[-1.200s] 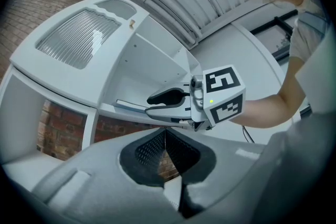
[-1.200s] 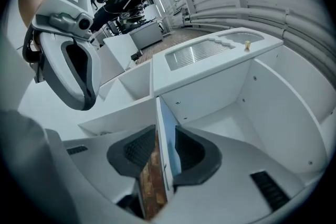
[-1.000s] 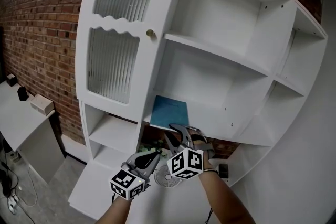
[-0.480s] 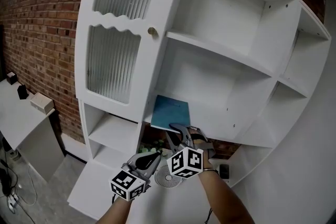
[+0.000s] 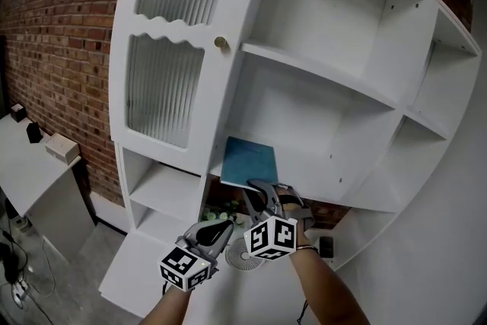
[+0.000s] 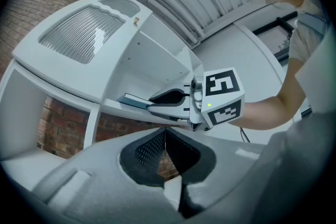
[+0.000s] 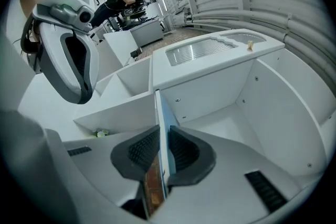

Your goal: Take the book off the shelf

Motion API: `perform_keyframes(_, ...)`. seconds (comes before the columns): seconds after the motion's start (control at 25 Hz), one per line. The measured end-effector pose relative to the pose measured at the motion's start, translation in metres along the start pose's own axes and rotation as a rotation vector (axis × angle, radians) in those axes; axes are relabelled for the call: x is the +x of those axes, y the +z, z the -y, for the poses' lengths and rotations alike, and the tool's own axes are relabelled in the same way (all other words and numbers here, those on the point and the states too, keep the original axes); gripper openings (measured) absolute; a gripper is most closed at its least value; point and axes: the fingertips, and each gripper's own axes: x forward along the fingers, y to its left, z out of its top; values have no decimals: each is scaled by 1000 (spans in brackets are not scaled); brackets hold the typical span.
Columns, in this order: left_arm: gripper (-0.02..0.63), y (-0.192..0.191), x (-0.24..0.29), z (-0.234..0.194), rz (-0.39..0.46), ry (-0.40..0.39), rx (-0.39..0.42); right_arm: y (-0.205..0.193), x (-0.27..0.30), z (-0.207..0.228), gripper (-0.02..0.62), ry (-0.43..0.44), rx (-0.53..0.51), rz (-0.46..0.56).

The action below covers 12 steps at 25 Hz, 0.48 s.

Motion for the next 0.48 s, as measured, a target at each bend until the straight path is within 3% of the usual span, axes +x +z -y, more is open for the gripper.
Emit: perform_keyframes(0.48, 9, -1, -6, 10, 0, 3, -12, 3, -26, -4, 60, -44, -11, 38)
